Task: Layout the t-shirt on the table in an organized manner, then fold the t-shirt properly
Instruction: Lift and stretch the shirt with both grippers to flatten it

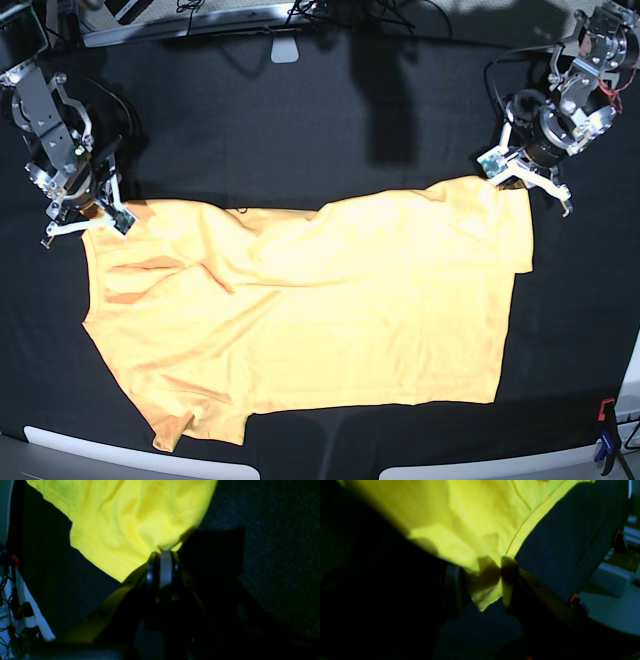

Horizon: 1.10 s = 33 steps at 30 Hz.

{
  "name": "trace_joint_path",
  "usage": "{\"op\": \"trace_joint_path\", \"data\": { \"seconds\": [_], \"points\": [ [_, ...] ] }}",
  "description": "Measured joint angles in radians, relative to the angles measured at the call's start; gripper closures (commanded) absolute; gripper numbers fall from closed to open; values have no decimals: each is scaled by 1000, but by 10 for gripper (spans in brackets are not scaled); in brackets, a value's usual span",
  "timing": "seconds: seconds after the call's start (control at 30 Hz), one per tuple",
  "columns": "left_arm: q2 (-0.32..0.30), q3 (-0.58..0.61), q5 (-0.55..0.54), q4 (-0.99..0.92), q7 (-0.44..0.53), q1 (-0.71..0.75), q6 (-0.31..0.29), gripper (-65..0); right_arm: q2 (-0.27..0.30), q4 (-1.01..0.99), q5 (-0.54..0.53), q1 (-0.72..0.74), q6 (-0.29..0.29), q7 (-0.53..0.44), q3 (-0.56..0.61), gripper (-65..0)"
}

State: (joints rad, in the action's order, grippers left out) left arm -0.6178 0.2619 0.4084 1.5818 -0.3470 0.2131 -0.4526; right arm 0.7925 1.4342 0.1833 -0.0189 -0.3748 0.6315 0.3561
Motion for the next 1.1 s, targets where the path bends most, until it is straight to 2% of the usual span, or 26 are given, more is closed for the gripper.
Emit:
{"op": "trace_joint_path", "data": {
  "seconds": [0.1, 0.17, 0.23, 0.3, 0.37, 0.5, 0.7, 0.83, 0.97, 1.1],
  "points": [
    [0, 0, 0, 0, 0, 0, 0, 0, -1, -2, -6, 12, 5, 20, 1, 0],
    [0, 0, 0, 3, -3, 0, 0, 0, -5, -5, -8, 14, 45, 20, 2, 0],
    [-4, 1, -2, 22, -40, 0, 15, 0, 3, 13, -15, 16, 58, 23, 2, 0],
    [-22, 2, -20, 52, -84, 1, 63, 0, 37, 54, -22, 13, 65, 23, 3, 0],
    [-57, 4, -65, 85, -133, 8, 85, 0, 82, 94, -40, 8, 71, 53, 3, 0],
    [-135, 5, -195, 149, -152, 14, 87, 0, 168, 151, -134, -38, 74, 145, 3, 0],
    [-211, 6, -231, 207, -211, 109, 80, 0, 246, 207, -125, -155, 73, 181, 4, 0],
    [-280, 0, -259, 233, -249, 200, 92, 0, 289, 246, -72, -249, 79, 224, 4, 0],
    [-298, 2, -269, 255, -235, 296, 87, 0, 339, 276, -43, -348, 79, 260, 2, 0],
    [-301, 2, -259, 280, -240, 336, 87, 0, 350, 276, -42, -402, 79, 261, 2, 0]
  ]
}}
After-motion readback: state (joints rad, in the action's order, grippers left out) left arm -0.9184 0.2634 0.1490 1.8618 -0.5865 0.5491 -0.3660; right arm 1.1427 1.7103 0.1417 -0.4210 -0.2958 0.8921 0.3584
